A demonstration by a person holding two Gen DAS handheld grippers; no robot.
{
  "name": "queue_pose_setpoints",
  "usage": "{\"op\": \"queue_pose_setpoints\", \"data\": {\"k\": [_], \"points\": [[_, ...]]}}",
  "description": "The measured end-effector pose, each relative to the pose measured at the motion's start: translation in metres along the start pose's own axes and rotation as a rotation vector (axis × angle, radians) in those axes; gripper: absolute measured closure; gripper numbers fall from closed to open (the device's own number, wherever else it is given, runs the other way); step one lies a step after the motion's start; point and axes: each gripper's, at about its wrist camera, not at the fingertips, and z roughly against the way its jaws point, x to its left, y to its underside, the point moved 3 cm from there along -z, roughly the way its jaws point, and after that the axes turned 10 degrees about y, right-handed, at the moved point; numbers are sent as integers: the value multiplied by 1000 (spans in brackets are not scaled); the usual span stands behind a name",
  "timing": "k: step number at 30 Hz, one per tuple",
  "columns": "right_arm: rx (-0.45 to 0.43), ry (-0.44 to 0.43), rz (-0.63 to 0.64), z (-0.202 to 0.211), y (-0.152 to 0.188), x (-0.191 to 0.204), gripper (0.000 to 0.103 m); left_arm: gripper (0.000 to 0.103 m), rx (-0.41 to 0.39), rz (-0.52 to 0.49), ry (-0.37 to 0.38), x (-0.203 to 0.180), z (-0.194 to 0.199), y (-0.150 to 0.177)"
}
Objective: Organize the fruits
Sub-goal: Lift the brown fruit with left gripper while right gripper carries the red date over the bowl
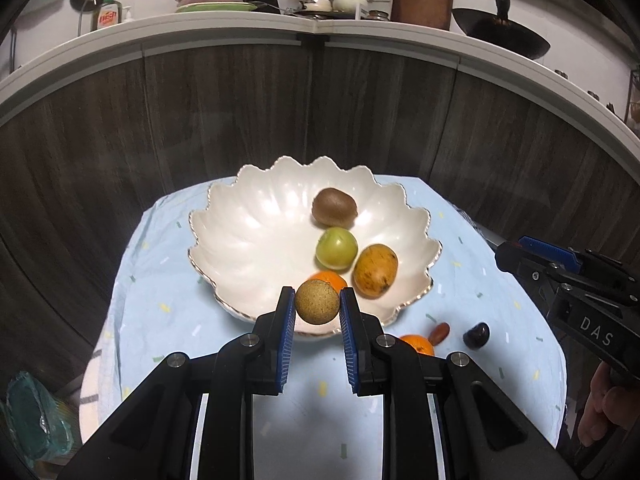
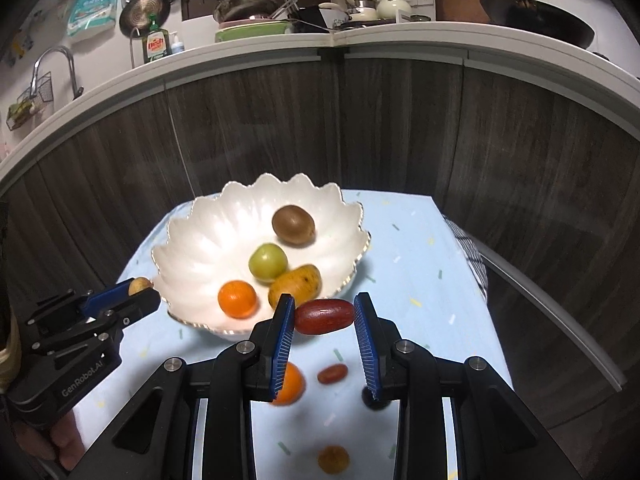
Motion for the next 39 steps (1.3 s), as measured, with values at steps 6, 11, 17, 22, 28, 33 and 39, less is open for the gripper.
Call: {"op": "queue_pose_setpoints", "data": {"k": [6, 11, 17, 22, 28, 33, 39], "points": [[-8, -9, 6, -5, -14, 7, 71, 80, -10, 8, -11, 11, -2, -12], [-13, -9, 15, -11, -24, 11, 71, 80, -17, 11, -26, 21, -8, -23], [-12, -4, 23, -27, -37, 14, 71, 80, -19, 15, -39, 31, -18, -34], [-8, 1, 21, -44, -46, 15, 71, 80, -10, 28, -48, 39, -30, -40], [1, 6, 16, -63, -53, 14, 71, 80, -1, 34, -62, 46, -45, -48], [13, 10, 11, -79, -56, 12, 71, 80, 7, 36, -71, 51, -57, -53], [23, 11, 8, -96, -62, 12, 71, 80, 13, 43, -83, 58, -67, -58]]}}
